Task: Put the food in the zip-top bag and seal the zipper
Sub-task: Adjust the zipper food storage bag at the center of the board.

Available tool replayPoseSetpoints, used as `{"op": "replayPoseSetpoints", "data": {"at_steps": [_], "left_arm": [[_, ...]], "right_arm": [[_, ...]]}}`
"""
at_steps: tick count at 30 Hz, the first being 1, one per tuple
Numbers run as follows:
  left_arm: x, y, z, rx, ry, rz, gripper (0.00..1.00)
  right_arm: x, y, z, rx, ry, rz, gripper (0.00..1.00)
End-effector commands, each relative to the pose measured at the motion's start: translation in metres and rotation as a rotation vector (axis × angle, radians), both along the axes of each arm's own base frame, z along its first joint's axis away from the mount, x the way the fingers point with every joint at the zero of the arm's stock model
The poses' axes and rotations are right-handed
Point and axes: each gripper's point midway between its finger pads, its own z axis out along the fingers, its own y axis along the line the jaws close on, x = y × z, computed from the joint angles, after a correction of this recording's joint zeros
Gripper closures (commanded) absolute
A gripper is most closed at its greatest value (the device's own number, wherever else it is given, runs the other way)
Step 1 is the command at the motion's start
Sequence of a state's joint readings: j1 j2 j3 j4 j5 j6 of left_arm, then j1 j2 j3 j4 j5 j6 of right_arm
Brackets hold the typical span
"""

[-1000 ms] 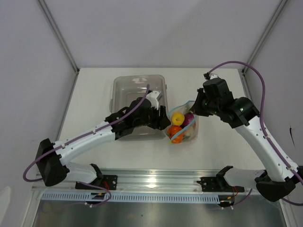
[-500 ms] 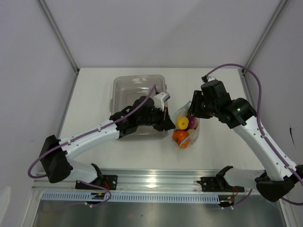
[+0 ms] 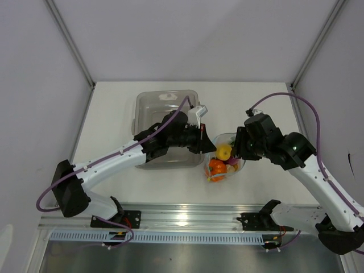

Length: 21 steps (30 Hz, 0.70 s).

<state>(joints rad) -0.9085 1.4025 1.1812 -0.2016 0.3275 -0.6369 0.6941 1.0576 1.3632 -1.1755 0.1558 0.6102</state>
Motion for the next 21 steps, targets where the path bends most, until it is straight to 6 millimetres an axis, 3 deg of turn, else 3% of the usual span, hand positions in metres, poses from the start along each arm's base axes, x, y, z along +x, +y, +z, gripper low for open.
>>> {"op": "replayPoseSetpoints", "data": {"at_steps": [1, 6, 7, 9, 10, 14, 21], "left_arm": [[0.003, -0.011, 0.036, -0.091, -0.027, -0.015, 1.0], [0.004, -0.012, 0.035, -0.084, -0.022, -0.015, 0.99], [0.003, -0.013, 0.035, -0.083, -0.019, -0.017, 1.0], [0.007, -0.015, 0.037, -0.08, -0.015, -0.007, 1.0], [0.008, -0.015, 0.035, -0.065, -0.004, 0.0, 0.99], [0.018, -0.018, 0.041, -0.048, 0.008, 0.038, 0.99], [0.021, -0.024, 0.05, -0.071, 0.012, 0.044, 0.99]], "right_arm": [[-0.015, -0.012, -0.001, -0.028, 0.022, -0.042, 0.57], [-0.021, -0.036, 0.003, -0.095, 0.01, -0.089, 0.48], [-0.022, -0.039, 0.006, -0.103, 0.006, -0.099, 0.44], [-0.026, -0.047, 0.013, -0.11, -0.006, -0.115, 0.26], [-0.028, -0.05, 0.014, -0.11, -0.004, -0.123, 0.23], [-0.042, -0.057, 0.009, -0.112, 0.047, -0.137, 0.22], [-0.063, -0.061, -0.002, -0.034, 0.099, -0.186, 0.28]]}}
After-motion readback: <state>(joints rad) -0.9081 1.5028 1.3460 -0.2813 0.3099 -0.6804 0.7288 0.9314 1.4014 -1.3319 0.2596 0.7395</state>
